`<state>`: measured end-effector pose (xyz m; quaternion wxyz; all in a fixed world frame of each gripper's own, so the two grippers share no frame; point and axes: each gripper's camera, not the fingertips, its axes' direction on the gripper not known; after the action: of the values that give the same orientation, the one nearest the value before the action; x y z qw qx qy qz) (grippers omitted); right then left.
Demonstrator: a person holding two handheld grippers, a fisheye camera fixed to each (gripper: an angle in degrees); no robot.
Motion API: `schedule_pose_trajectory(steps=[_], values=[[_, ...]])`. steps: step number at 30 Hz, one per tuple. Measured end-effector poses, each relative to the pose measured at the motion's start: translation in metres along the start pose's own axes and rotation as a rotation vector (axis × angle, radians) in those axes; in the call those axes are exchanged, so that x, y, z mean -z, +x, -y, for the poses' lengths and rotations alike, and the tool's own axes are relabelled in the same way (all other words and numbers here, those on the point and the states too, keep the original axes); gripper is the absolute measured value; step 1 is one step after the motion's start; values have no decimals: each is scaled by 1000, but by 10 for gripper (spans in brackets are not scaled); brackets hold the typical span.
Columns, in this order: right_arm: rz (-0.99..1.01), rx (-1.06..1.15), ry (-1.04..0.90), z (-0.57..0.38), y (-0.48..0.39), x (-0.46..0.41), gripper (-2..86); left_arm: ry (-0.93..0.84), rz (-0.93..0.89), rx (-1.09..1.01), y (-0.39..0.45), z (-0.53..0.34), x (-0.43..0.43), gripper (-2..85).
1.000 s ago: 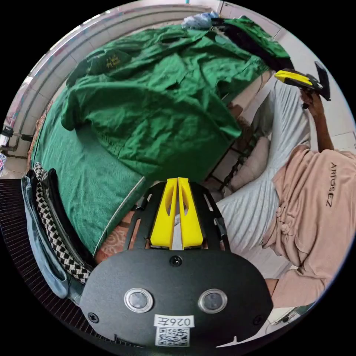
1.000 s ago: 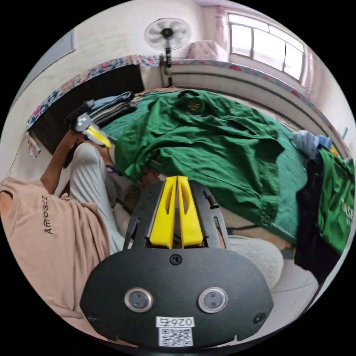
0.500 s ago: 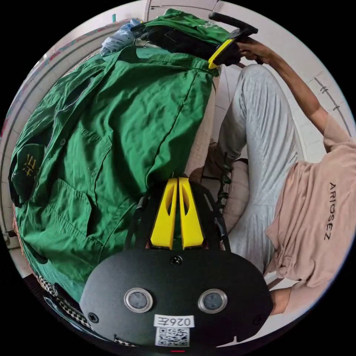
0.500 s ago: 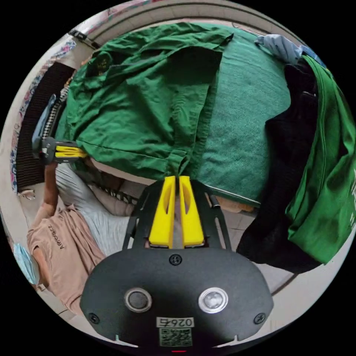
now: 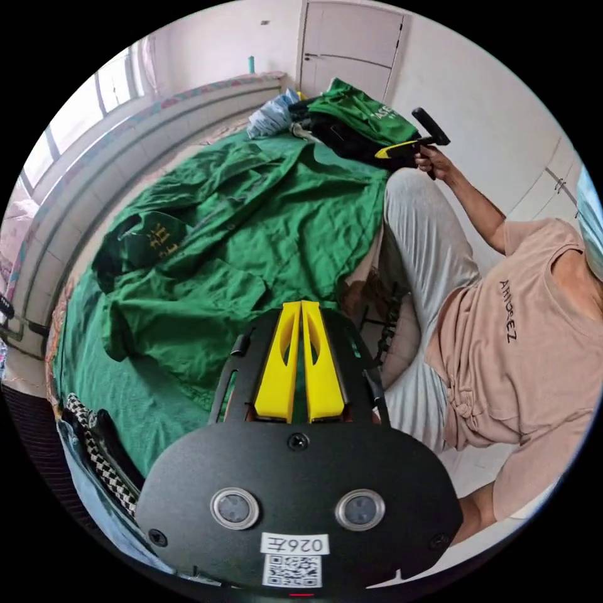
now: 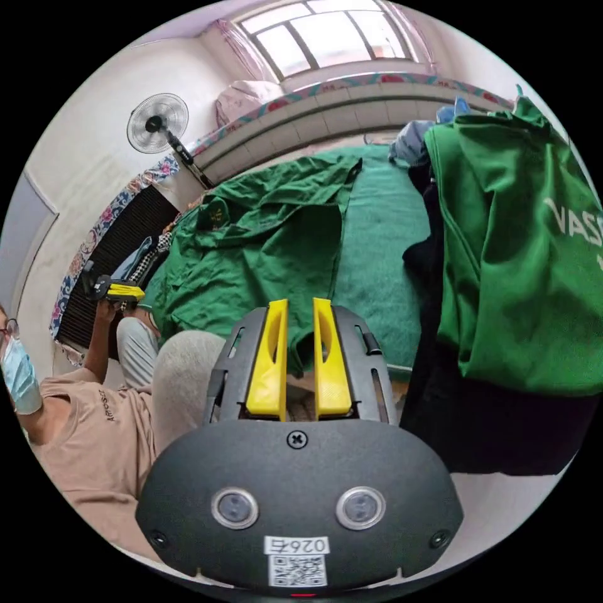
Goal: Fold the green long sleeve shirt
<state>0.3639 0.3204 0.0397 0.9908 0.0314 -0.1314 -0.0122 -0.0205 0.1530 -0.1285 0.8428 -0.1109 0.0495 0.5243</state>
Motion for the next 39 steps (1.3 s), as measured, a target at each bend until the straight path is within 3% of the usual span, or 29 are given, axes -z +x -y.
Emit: schedule_pose_trajectory(steps=[5, 8, 10, 12, 15, 16, 20, 21, 25, 31, 33, 36, 38, 39], values=[[-195, 171, 1, 78, -22, -78, 99, 91, 151, 100, -60, 0, -18, 2], [-292, 254, -96, 122, -13, -143, 151, 40, 185, 122, -103, 0, -57, 114], [-319, 290, -240, 147, 5, -198, 153, -94, 231, 157, -148, 6, -111, 168], [-270, 303, -343, 157, 16, -232, 103, -204, 199, 192, -187, 8, -164, 160], [-126, 327, -377, 161, 19, -240, 27, -399, -39, 235, -238, 1, -243, 68], [-67, 332, -334, 158, 18, -227, 12, -346, -61, 197, -240, -3, -240, 13], [150, 236, -144, 160, 35, -183, 6, -15, -60, 214, -242, -52, -203, 14], [114, 164, -114, 167, 49, -187, 18, 66, -80, 273, -255, -77, -206, 25], [-217, 28, -344, 189, 84, -267, 42, 279, -236, 463, -301, -165, -241, 98], [-262, 4, -253, 179, 84, -268, 40, 706, -157, 574, -305, -282, -242, 68], [-270, 13, -199, 173, 77, -259, 37, 649, -137, 593, -315, -282, -265, 99], [-306, 0, -118, 162, 69, -248, 30, 327, -172, 621, -336, -251, -348, 249], [-330, -13, -86, 157, 68, -244, 25, 178, -204, 585, -344, -231, -406, 240], [-304, 2, -61, 156, 65, -244, 20, 104, -170, 593, -350, -219, -433, 166]])
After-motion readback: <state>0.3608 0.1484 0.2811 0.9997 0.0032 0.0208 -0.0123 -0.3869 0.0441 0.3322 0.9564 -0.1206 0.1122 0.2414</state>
